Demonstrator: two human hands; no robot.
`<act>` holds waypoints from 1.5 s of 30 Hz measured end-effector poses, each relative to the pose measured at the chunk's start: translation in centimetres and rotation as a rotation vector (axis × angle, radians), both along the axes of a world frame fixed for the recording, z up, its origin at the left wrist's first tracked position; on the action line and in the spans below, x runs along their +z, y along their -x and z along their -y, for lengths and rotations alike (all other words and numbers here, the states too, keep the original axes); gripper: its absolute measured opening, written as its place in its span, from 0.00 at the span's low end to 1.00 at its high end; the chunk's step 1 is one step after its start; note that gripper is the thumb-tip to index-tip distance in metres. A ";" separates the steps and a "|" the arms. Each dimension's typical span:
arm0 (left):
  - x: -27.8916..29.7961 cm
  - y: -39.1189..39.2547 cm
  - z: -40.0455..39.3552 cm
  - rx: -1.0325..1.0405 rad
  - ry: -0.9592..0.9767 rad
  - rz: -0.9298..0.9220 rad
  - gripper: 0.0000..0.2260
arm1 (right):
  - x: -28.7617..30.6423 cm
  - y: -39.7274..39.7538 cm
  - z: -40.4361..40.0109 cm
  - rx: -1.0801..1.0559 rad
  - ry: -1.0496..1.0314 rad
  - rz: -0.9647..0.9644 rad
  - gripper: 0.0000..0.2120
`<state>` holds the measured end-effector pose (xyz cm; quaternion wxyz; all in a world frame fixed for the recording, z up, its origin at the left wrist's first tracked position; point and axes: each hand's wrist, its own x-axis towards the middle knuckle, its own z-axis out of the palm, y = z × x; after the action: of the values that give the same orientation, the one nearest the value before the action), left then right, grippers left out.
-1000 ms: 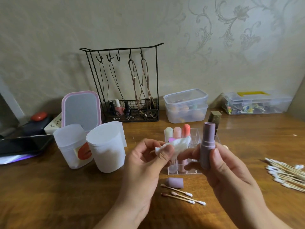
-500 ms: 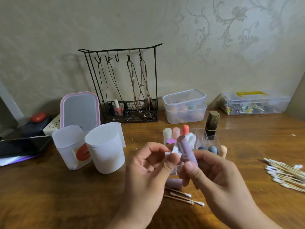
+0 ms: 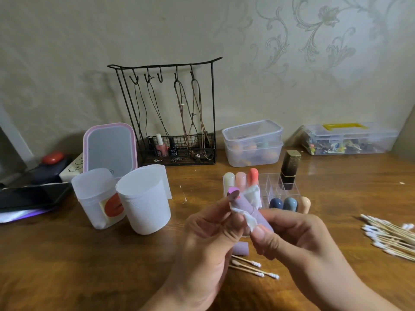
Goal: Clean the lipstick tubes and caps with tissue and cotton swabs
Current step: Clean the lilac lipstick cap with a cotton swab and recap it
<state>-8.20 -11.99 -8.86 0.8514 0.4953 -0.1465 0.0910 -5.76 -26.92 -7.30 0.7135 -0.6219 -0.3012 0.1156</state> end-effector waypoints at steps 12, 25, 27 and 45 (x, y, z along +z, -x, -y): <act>-0.3 0.3 0.4 0.120 0.033 0.004 0.19 | -1.5 -0.3 -0.8 0.209 -0.136 -0.530 0.28; 0.0 0.2 0.4 0.125 0.031 -0.018 0.18 | -1.5 -0.1 -1.0 0.095 -0.048 -0.468 0.24; -0.3 0.1 0.5 0.104 0.062 -0.060 0.21 | -1.5 0.3 -1.0 0.060 0.024 -0.320 0.21; -0.1 0.3 0.7 0.095 0.138 -0.105 0.24 | -1.0 0.8 -1.7 0.212 -0.143 -0.721 0.16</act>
<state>-8.46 -12.68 -8.95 0.8847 0.4462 -0.0714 0.1148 -6.56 -25.19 -8.28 0.7995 -0.4553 -0.1009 0.3787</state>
